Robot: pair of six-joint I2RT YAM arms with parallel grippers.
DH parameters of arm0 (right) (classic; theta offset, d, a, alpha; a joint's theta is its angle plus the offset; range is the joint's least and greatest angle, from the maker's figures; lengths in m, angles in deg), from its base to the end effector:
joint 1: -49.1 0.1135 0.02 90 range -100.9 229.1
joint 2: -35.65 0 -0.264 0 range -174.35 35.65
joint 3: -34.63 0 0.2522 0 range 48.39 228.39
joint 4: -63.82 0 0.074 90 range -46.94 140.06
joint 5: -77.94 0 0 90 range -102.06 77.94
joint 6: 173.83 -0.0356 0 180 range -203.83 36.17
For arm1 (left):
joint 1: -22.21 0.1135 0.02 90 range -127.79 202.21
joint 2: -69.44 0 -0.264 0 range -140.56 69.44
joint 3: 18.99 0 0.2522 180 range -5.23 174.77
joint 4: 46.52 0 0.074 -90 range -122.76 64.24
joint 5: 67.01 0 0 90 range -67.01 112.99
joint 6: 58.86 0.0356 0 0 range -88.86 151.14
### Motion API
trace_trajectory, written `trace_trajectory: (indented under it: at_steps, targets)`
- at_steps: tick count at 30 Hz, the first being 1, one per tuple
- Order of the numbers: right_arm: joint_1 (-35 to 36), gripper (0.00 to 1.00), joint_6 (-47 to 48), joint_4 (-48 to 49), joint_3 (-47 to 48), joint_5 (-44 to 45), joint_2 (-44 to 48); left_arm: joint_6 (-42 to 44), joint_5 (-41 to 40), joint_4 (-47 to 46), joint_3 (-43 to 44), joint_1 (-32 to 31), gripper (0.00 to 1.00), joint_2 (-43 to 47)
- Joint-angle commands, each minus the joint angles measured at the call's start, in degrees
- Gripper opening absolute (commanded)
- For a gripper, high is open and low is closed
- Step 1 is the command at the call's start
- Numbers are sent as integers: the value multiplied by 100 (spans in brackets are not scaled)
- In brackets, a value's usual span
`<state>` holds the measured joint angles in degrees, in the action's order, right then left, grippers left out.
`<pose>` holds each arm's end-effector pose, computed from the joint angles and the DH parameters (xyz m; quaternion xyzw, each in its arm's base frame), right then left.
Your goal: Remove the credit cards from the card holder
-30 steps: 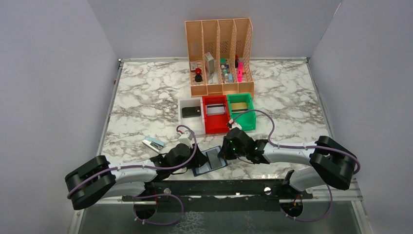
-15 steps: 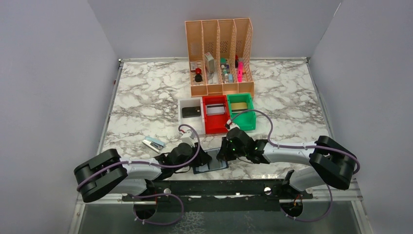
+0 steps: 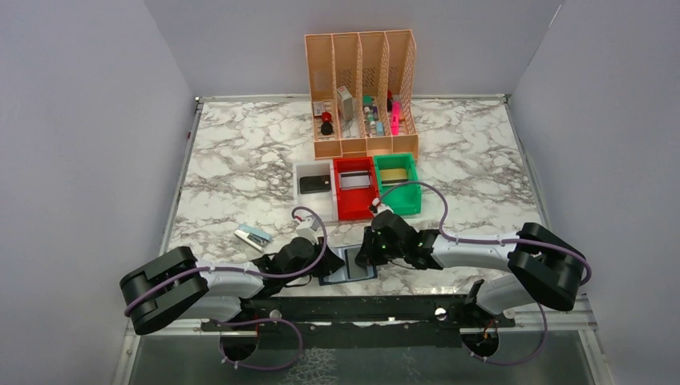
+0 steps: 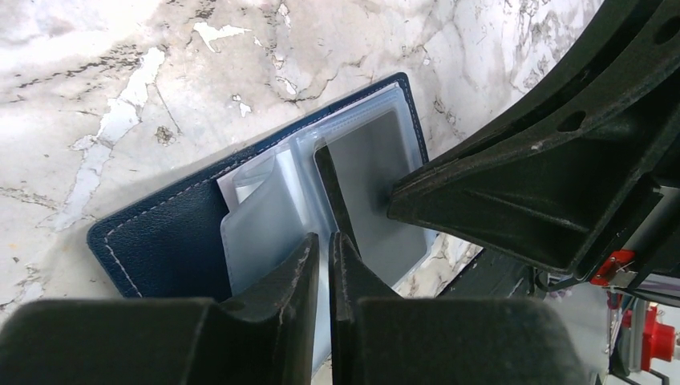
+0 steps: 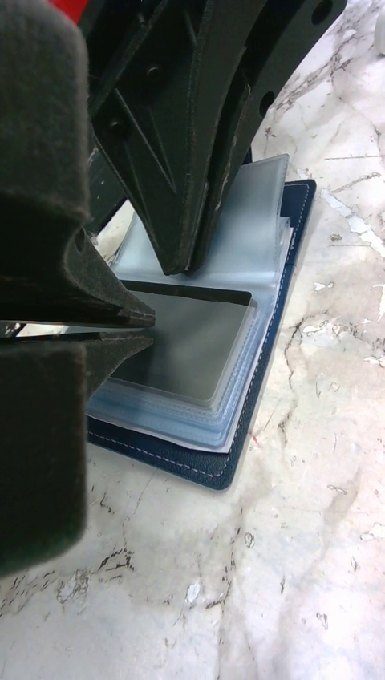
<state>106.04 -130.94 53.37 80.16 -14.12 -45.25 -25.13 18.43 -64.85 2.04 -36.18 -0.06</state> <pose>0.1409 0.2188 0.1496 -0.0861 0.9225 0.3066 0.2182 0.1017 -0.1599 0.1170 -0.0038 0.8662 -0.4011 0.2981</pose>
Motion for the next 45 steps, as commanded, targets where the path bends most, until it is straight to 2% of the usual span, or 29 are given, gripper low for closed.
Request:
trace_trajectory:
  at_steps: [1, 5, 9, 19, 31, 42, 45]
  targets:
    - [18, 12, -52, -553, 65, 464, 248, 20, -14, 11, -30, -6, 17, 10]
    - [17, 17, -69, -572, -155, 618, 847, 78, 60, 11, 67, -6, 23, -196]
    - [15, 21, -32, -577, -255, 668, 1128, 112, 117, 10, 151, -6, 24, -309]
    - [17, 21, -48, -540, 26, 619, 237, 112, 136, 10, 139, -6, 27, -249]
    - [18, 21, 82, -399, 11, 425, 291, 160, 151, 15, 142, -6, 28, -232]
    - [18, 19, 82, -302, 230, 134, -403, 138, 128, 15, 165, -6, 28, -317]
    - [12, 18, 39, -337, 232, 156, -412, 120, 107, 15, 167, -6, 24, -330]
